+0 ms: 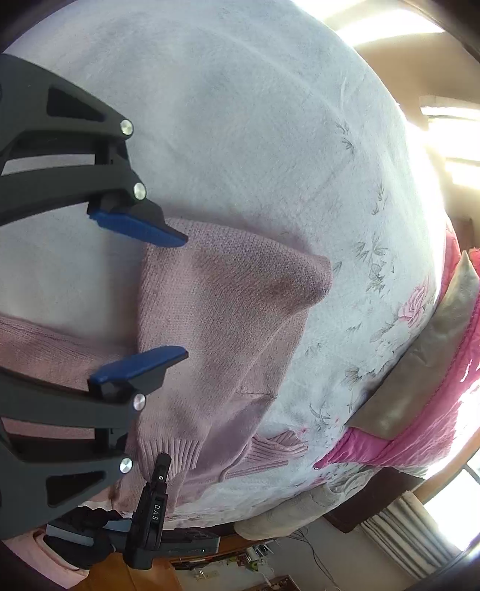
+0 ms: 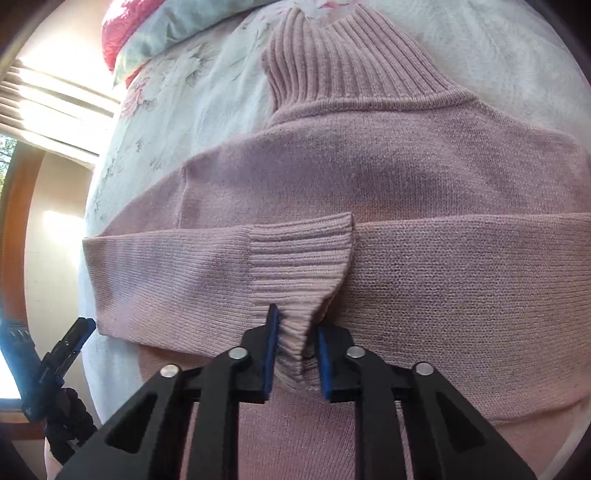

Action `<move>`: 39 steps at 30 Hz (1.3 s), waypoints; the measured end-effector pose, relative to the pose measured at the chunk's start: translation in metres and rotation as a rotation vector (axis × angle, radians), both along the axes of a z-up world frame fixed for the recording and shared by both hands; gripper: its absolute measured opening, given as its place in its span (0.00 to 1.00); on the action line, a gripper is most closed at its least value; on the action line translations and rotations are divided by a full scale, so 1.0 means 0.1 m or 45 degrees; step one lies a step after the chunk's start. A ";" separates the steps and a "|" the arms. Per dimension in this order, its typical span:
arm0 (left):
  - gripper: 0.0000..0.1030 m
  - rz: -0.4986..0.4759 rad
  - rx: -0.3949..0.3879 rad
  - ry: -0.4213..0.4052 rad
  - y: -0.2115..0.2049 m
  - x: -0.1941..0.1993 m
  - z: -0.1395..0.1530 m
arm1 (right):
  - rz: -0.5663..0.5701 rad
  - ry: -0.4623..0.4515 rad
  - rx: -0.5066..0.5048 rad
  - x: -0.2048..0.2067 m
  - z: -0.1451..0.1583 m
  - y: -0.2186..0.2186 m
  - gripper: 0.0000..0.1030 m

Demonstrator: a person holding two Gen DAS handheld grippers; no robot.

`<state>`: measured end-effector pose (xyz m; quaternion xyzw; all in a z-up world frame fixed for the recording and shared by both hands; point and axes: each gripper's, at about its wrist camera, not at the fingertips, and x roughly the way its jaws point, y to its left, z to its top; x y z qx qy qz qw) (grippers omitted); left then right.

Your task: Fold small clothes

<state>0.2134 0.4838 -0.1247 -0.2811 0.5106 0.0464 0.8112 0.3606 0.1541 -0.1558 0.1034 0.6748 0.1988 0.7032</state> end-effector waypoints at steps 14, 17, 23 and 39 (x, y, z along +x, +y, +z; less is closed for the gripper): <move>0.55 -0.153 0.031 -0.042 -0.60 0.41 0.09 | -0.216 -0.202 0.069 -0.08 0.77 -1.27 0.03; 0.55 -0.183 0.031 -0.043 -0.74 0.46 0.08 | -0.239 -0.128 0.100 -0.07 0.71 -1.48 0.18; 0.55 -0.198 0.053 -0.020 -0.81 0.44 0.08 | -0.128 0.016 0.162 -0.11 0.27 -1.04 0.39; 0.60 -0.115 0.122 0.009 -0.41 0.38 0.14 | -0.111 -0.125 0.233 -0.09 0.45 -0.84 0.15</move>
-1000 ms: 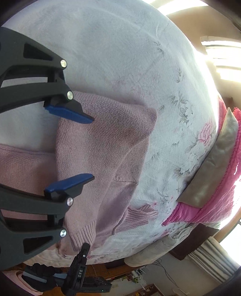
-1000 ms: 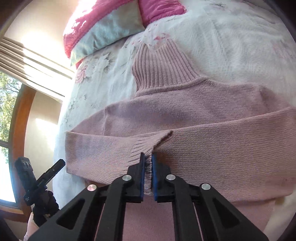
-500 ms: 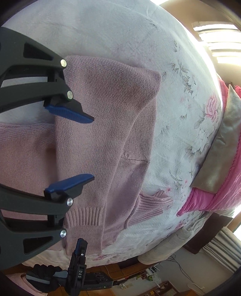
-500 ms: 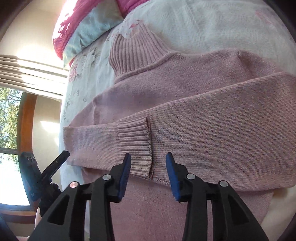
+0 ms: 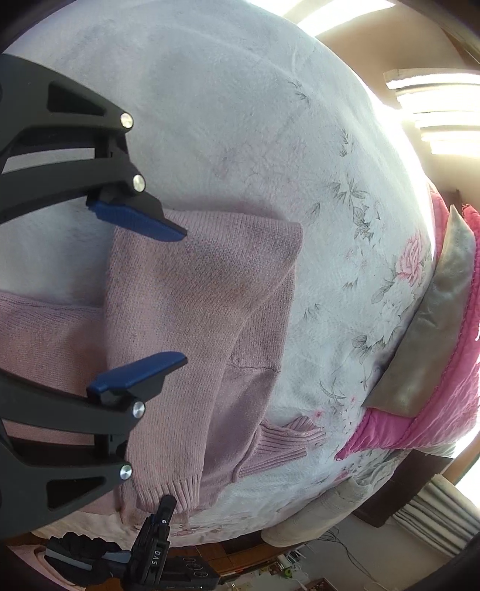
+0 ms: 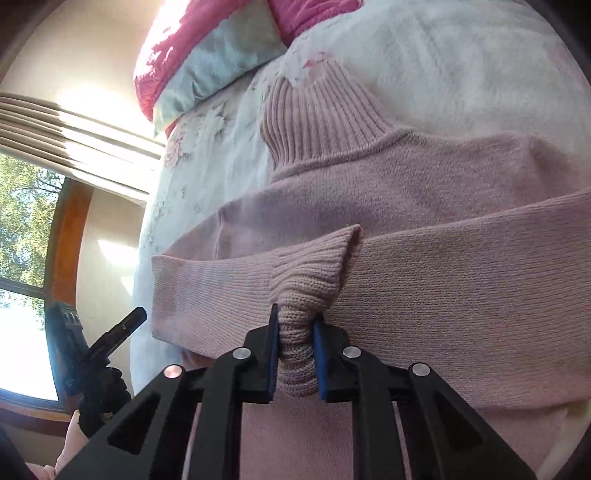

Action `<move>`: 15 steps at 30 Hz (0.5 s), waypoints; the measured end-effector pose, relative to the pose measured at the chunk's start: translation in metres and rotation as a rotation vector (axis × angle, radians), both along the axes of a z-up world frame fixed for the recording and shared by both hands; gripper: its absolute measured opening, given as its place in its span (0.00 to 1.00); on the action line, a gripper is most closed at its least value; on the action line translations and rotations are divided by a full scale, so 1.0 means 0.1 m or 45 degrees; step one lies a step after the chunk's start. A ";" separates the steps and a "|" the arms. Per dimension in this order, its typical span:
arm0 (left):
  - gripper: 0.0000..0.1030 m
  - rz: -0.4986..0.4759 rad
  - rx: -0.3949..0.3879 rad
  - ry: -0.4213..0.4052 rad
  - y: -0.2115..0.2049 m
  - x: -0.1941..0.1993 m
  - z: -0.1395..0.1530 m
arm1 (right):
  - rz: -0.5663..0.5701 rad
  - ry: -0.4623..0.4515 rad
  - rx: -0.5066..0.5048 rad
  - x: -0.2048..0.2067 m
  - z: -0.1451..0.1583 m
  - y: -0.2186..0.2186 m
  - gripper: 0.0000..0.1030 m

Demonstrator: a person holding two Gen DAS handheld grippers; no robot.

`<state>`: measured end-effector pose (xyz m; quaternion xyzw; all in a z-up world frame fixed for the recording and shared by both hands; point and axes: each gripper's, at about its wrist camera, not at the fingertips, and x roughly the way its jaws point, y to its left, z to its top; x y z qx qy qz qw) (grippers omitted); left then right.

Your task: Fold small clothes

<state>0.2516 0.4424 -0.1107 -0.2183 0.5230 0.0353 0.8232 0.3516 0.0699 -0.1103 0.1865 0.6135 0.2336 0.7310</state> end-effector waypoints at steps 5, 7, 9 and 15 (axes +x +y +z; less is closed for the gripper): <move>0.61 -0.062 -0.011 0.015 -0.24 0.15 -0.08 | -0.143 -0.112 -0.081 -0.06 0.38 -0.66 0.15; 0.61 -0.086 -0.006 0.029 -0.35 0.21 -0.14 | -0.177 -0.135 -0.173 -0.10 0.42 -0.91 0.15; 0.61 -0.103 0.003 0.050 -0.45 0.26 -0.22 | -0.214 -0.103 -0.207 -0.13 0.35 -1.13 0.15; 0.61 -0.154 0.098 0.166 -0.65 0.41 -0.57 | -0.182 0.051 -0.406 -0.09 -0.21 -1.21 0.26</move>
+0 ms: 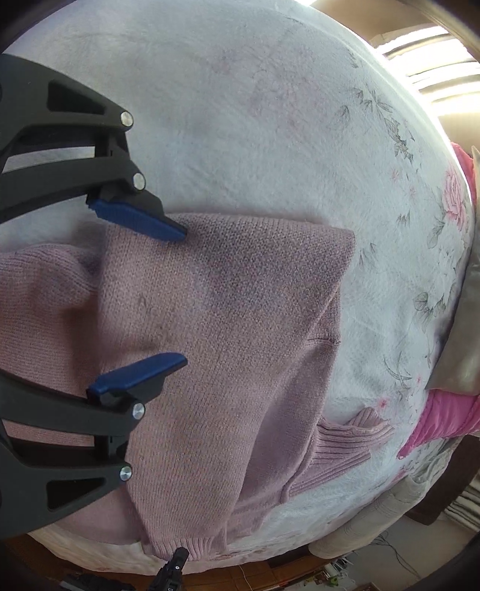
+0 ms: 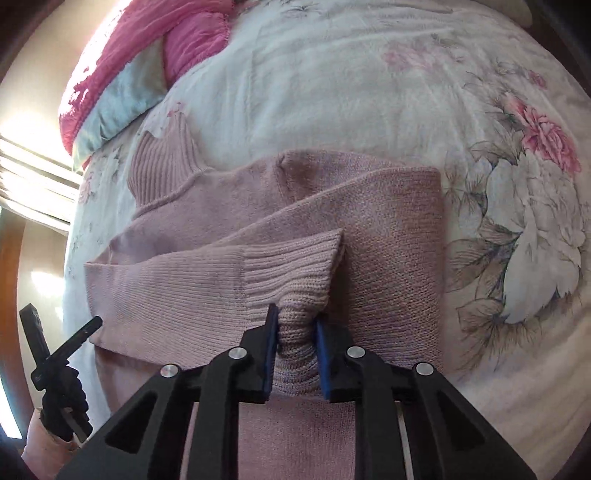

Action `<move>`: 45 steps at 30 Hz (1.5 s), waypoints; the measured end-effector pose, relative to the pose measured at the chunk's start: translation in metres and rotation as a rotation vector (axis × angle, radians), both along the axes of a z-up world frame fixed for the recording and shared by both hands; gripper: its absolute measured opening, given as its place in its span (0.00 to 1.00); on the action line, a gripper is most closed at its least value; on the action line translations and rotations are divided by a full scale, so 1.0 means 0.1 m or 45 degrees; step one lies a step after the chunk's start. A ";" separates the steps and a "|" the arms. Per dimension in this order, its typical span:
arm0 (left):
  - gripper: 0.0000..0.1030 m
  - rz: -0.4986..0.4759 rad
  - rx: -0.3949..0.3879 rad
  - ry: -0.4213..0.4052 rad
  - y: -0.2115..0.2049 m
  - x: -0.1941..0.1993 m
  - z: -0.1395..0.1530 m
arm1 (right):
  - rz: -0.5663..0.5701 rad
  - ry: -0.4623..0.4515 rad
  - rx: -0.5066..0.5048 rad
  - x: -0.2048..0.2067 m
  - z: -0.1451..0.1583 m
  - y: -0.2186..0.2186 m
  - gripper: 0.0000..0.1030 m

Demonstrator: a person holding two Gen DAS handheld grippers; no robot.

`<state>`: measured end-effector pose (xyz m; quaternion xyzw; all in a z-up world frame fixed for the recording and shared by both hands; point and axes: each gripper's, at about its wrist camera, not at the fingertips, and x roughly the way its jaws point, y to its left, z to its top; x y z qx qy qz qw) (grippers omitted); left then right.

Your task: Fold small clothes

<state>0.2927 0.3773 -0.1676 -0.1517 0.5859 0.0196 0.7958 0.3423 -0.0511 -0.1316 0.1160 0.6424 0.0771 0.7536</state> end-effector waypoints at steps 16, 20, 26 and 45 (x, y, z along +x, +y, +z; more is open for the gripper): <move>0.63 -0.116 -0.030 -0.037 -0.42 0.00 0.17 | 0.040 -0.030 0.023 -0.19 0.13 0.21 0.41; 0.63 -0.113 -0.029 0.011 -0.41 0.00 -0.02 | -0.023 0.032 0.059 -0.21 -0.11 0.10 0.40; 0.64 -0.152 0.009 0.016 -0.46 0.02 -0.12 | -0.011 0.050 0.043 -0.16 -0.19 0.13 0.41; 0.65 -0.267 -0.198 -0.178 -0.55 1.29 0.48 | 0.183 -0.057 0.206 1.22 0.27 0.76 0.52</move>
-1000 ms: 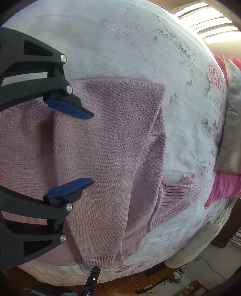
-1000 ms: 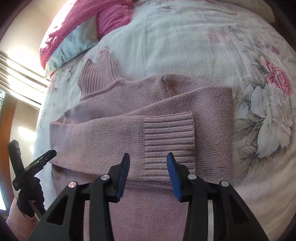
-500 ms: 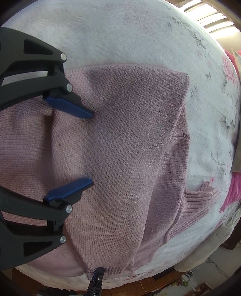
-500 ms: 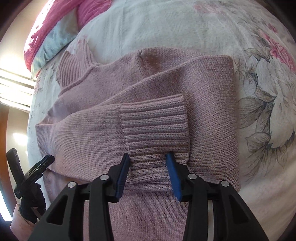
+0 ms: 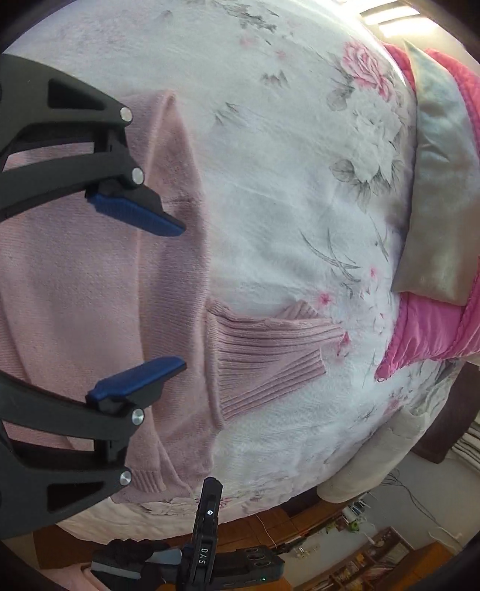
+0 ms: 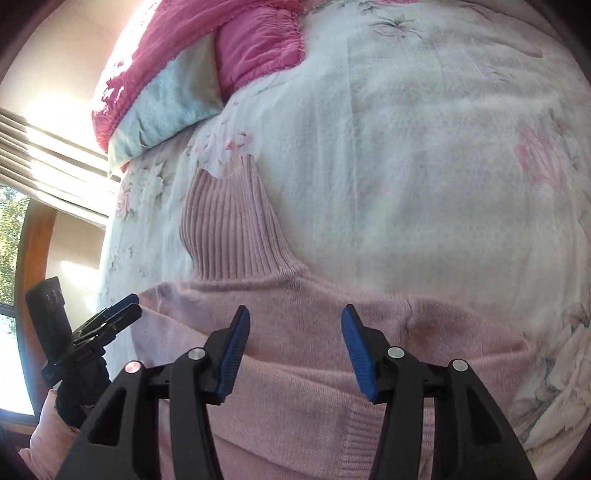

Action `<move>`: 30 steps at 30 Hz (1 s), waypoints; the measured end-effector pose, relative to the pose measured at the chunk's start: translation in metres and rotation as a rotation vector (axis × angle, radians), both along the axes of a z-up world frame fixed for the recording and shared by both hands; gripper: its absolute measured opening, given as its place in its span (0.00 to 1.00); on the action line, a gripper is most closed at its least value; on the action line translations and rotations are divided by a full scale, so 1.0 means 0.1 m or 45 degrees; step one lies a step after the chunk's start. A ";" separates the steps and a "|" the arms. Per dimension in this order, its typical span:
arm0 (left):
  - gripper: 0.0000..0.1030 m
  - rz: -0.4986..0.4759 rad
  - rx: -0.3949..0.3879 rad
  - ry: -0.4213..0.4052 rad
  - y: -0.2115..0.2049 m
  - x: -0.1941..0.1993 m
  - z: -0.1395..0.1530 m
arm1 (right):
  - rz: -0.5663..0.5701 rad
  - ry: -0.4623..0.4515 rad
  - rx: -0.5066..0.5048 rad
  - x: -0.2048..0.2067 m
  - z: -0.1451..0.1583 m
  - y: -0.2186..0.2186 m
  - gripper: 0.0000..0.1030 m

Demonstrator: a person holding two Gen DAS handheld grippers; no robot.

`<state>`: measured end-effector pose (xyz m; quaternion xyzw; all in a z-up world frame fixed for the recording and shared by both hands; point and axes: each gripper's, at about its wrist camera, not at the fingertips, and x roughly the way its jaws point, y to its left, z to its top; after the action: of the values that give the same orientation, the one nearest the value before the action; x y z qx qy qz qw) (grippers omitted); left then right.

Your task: Fold small clothes

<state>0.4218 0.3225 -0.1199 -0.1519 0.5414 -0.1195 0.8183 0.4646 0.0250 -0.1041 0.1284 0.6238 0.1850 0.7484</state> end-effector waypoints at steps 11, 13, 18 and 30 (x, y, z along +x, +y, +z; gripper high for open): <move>0.71 -0.067 -0.052 0.145 -0.46 1.19 -0.55 | 0.096 0.118 0.036 1.03 -0.72 0.66 0.57; 0.71 -0.059 -0.117 0.154 -0.45 1.23 -0.61 | 0.105 0.111 0.062 1.08 -0.73 0.67 0.57; 0.64 -0.071 -0.212 0.165 -0.53 1.23 -0.66 | 0.199 0.096 0.144 1.04 -0.68 0.79 0.08; 0.28 -0.208 -0.260 -0.104 -0.50 0.66 -0.02 | 0.323 -0.183 0.267 0.30 0.18 0.70 0.08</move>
<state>0.4878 0.2723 -0.1215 -0.1850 0.5032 -0.2462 0.8074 0.4943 0.0950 -0.0866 0.1125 0.5571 0.3506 0.7444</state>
